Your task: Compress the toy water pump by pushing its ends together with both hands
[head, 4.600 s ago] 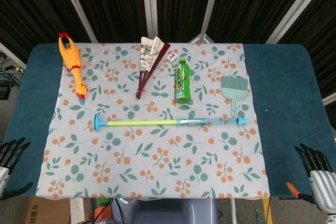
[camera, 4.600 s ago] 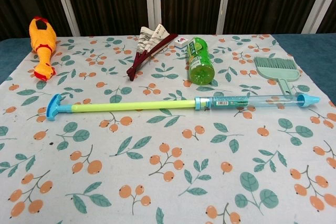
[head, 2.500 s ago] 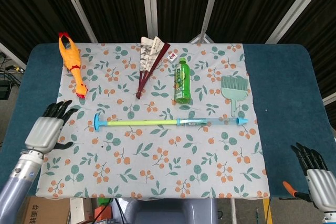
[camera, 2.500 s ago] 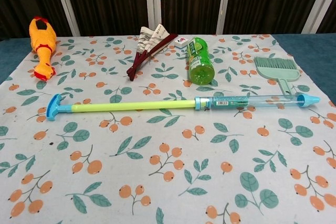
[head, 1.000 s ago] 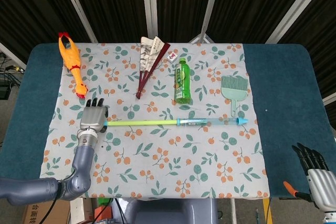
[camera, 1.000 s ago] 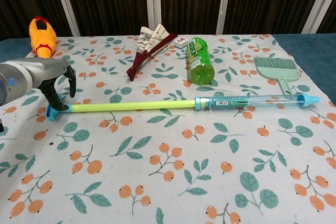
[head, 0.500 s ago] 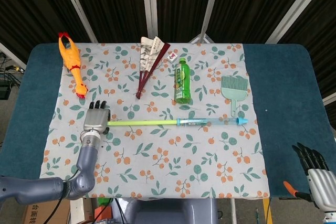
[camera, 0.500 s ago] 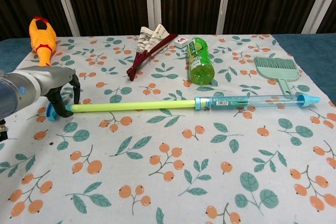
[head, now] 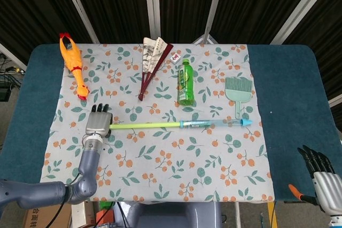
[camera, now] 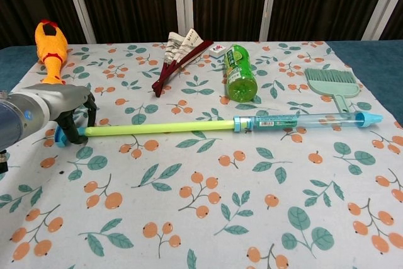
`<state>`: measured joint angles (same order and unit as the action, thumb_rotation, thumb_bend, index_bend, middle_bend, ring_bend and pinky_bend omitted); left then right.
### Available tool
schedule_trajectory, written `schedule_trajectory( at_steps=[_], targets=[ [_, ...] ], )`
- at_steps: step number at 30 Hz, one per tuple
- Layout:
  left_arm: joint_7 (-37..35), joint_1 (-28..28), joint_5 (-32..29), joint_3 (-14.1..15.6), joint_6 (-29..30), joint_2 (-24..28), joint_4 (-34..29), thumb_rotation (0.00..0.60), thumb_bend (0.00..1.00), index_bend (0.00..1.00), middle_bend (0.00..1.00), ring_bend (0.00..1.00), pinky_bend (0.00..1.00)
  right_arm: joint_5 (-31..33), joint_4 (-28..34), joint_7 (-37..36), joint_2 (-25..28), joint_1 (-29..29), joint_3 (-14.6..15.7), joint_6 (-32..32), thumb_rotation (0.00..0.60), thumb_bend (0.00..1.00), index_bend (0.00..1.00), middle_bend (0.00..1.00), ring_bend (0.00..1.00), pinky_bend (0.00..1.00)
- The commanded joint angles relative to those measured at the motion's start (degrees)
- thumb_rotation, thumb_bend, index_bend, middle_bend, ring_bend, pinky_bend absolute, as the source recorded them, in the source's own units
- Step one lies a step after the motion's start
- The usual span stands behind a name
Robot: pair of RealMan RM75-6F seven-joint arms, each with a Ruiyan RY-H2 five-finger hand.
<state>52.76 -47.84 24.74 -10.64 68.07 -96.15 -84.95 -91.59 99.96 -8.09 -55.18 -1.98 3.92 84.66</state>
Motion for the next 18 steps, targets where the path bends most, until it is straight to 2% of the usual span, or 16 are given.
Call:
schedule_trajectory(
  at_steps=[1,10,18],
  targets=[
    [-0.2,0.2,0.5,0.2,-0.1,0.2,-0.2,0.600,0.47,0.52,0.07,0.00,0.02,0.0,0.0,0.1,0.0,0.0,0.0,0.0,0.600,0.26,0.00,0.00,0.00,0.00],
    [-1.0,1.2,8.7,4.3,-0.3,2.4,-2.1,0.600,0.48,0.57,0.07,0.00,0.02,0.0,0.0,0.4,-0.1,0.0,0.0,0.1,0.600,0.26,0.00,0.00,0.00,0.00],
    [-3.4,3.5,13.4,7.1,-0.2,5.9,-6.9,0.600,0.48,0.57,0.08,0.00,0.02,0.1,0.1,0.5,0.0,0.0,0.0,-0.1,0.600,0.26,0.00,0.00,0.00,0.00]
  ],
)
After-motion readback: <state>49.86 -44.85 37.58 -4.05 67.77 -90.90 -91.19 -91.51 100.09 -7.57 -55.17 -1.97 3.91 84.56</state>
